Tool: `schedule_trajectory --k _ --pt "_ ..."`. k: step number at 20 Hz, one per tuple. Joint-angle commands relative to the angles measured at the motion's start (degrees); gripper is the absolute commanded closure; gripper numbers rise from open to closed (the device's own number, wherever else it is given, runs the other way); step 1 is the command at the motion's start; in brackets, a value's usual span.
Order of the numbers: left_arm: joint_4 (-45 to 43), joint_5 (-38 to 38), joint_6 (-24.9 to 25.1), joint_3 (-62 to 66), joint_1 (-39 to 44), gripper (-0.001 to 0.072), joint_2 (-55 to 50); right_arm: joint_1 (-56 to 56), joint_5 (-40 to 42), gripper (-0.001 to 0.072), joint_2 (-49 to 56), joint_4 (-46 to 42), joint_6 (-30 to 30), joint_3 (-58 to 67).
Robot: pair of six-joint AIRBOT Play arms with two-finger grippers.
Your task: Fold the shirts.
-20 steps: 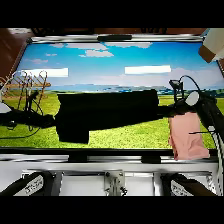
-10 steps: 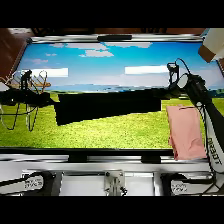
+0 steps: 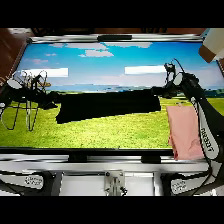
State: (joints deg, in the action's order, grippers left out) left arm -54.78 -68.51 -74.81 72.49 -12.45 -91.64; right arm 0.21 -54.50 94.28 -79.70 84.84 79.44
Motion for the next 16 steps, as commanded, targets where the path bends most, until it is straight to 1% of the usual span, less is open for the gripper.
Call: schedule_trajectory --k 1,4,5,9,11,12,13,14,16 --pt "0.0 -1.18 -0.94 1.27 -0.74 0.0043 0.48 -3.58 -1.51 0.0044 -0.57 3.5 0.33 0.35" --pt "0.02 -1.16 -0.94 1.75 -0.37 0.0044 2.16 -7.65 -4.24 0.0044 2.97 15.96 -3.45 0.37" --pt "0.04 -1.44 -0.92 1.75 -0.13 0.0045 2.6 -8.02 -4.72 0.0044 4.17 17.38 -3.96 0.37" --pt "0.33 -3.41 -0.96 1.75 0.72 0.0047 3.54 -8.17 -4.76 0.0045 6.93 18.62 -3.76 0.37" --pt "2.49 -3.96 -0.94 1.75 0.83 0.0049 3.54 -8.2 -4.61 0.005 7.74 18.12 -0.96 0.35" --pt "4.15 -3.98 -0.94 1.75 0.83 0.0049 3.54 -8.17 -4.68 0.0074 8.15 17.9 0.33 0.35" --pt "6.16 -3.98 -0.94 1.75 0.83 0.0049 3.54 -8.17 -4.87 0.0078 8.61 17.97 1.68 0.35" --pt "8.92 -3.96 -0.9 1.75 0.83 0.005 3.54 -8.11 -5.29 0.0111 8.94 18.08 2.84 0.35" --pt "13.99 -3.52 -0.68 1.77 0.85 0.0051 3.54 -7.5 -5.9 0.0338 9.25 18.1 3.45 0.35"
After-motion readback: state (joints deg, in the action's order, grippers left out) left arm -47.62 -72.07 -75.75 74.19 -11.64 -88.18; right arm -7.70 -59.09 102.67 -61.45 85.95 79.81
